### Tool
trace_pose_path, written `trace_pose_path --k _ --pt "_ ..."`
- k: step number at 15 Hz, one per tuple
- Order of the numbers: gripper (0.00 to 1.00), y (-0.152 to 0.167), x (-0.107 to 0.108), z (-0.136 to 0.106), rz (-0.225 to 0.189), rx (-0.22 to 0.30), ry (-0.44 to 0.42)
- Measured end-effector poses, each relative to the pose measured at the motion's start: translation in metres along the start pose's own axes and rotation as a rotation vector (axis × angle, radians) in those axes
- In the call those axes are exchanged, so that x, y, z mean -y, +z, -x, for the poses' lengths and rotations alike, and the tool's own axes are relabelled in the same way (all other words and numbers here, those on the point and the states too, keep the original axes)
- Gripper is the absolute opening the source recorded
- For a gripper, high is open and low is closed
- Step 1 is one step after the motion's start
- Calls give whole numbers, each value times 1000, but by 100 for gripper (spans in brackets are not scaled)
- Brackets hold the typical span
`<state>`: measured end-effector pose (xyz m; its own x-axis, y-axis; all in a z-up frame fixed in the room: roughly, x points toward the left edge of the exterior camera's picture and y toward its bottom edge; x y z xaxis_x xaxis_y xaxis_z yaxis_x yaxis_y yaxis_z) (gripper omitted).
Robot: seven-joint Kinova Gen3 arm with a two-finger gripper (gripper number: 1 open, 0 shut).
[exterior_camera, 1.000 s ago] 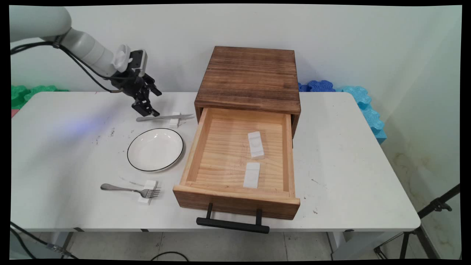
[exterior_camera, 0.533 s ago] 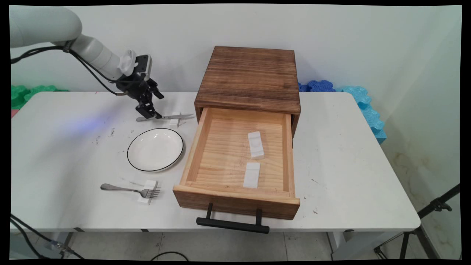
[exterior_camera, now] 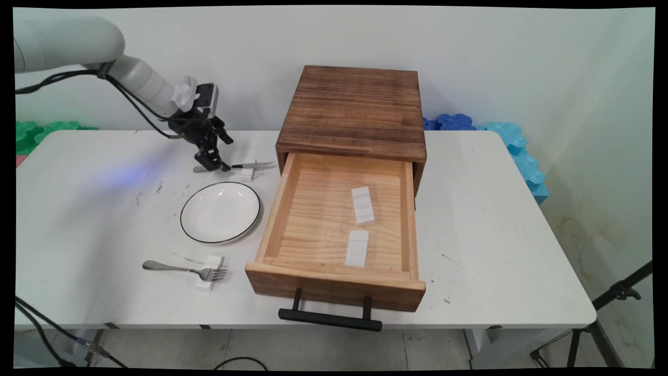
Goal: Pick up the knife from the left of the white plate, then place the picked object into the drawer
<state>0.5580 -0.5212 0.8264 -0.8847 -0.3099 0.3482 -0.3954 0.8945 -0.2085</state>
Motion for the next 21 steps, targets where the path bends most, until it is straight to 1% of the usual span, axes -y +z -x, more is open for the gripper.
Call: trace_pose_path --k 11,12,21 --pt "100 13 3 5 18 2 -10" --pt "0 14 3 6 20 2 -11" --pt "0 18 0 8 32 0 -9"
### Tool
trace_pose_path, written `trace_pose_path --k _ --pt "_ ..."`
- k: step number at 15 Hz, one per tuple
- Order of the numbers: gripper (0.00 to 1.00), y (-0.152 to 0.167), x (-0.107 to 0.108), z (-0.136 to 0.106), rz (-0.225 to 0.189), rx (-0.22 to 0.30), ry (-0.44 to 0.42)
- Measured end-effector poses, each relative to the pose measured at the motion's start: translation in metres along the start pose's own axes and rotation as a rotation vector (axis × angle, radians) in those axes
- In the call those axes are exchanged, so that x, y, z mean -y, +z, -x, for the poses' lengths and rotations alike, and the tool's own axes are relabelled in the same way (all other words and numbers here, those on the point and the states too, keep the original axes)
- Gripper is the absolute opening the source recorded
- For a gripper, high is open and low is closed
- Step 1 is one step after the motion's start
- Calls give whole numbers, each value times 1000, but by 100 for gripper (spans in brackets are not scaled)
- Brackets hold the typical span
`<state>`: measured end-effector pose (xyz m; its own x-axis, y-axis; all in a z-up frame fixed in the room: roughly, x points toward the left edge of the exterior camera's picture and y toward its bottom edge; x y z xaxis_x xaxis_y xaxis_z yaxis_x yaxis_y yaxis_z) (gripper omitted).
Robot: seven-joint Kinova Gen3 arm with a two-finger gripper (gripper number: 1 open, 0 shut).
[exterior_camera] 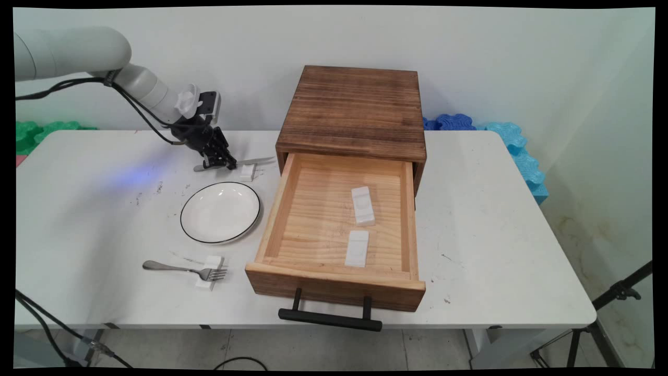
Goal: Place the picked object into the drawer
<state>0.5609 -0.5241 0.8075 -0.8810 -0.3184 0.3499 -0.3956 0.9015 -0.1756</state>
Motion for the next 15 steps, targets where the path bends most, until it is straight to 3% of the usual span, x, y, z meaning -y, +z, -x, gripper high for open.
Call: trace_pose_path --k 8,15 --pt "0 -11 -4 3 -8 -6 2" --pt "0 -46 -15 6 -32 -12 12"
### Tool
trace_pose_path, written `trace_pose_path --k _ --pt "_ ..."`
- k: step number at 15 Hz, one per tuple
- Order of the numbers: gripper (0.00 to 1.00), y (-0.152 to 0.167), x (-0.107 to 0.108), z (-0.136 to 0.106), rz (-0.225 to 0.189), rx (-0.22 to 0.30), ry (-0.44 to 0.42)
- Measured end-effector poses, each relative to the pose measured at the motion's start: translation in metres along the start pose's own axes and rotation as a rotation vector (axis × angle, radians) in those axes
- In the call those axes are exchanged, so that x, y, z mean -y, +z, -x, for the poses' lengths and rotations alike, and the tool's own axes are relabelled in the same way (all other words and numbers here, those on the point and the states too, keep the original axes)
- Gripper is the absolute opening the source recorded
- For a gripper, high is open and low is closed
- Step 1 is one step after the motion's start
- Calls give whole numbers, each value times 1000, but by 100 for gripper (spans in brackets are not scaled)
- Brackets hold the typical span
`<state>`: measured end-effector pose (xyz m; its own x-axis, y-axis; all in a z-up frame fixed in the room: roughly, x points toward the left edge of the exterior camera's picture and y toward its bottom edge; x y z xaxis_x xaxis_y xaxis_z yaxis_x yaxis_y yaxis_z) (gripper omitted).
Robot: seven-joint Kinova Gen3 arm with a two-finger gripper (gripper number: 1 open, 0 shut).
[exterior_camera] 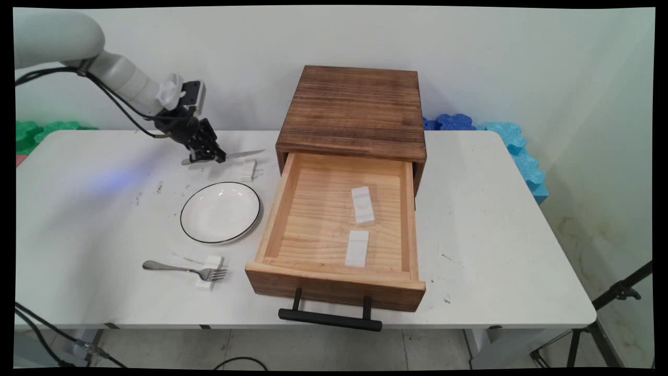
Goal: Place the picked object into the drawer
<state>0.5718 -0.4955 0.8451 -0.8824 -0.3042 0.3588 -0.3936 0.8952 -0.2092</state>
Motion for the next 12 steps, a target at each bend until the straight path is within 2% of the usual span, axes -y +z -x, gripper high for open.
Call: trace_pose_path --k 7,12 --pt "0 -48 -20 -6 -15 -24 23" --pt "0 -83 -42 -21 -25 -50 47"
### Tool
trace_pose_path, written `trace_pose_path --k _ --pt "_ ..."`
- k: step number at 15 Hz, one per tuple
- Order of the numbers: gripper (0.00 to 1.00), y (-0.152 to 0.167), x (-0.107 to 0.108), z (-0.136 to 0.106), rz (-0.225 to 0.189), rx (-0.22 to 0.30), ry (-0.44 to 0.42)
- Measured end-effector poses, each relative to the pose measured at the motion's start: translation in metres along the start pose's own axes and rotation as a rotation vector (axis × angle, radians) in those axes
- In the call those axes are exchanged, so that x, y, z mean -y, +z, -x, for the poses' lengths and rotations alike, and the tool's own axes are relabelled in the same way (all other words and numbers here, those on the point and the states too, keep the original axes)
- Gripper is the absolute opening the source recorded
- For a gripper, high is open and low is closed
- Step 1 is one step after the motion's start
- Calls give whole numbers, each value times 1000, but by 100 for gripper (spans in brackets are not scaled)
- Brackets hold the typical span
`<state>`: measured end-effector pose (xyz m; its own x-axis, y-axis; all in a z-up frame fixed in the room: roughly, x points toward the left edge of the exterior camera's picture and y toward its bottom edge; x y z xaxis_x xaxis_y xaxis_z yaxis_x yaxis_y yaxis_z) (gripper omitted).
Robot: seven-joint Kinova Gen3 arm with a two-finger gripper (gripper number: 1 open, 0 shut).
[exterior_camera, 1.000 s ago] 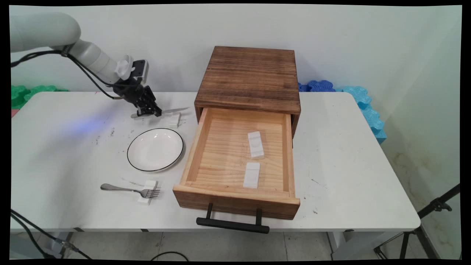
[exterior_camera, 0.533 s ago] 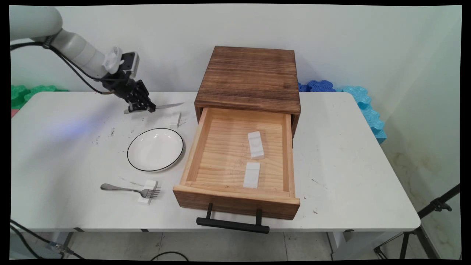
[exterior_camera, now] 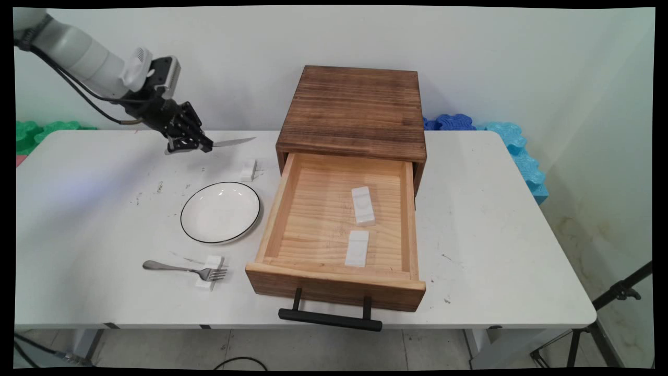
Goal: Place the picked object into the drawer
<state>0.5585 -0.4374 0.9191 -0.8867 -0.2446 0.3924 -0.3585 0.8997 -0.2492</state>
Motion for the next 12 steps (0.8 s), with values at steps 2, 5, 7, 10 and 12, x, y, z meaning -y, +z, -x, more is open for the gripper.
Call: trace_pose_path --k 2,5,7,10,12 --pt "0 -9 -8 -9 0 -12 12" --pt "0 -24 -25 -33 1 -42 28" --pt "0 -30 -34 -49 3 -61 32" --pt "0 -34 -44 -73 4 -83 35" --pt "0 -35 -50 -91 5 -99 38"
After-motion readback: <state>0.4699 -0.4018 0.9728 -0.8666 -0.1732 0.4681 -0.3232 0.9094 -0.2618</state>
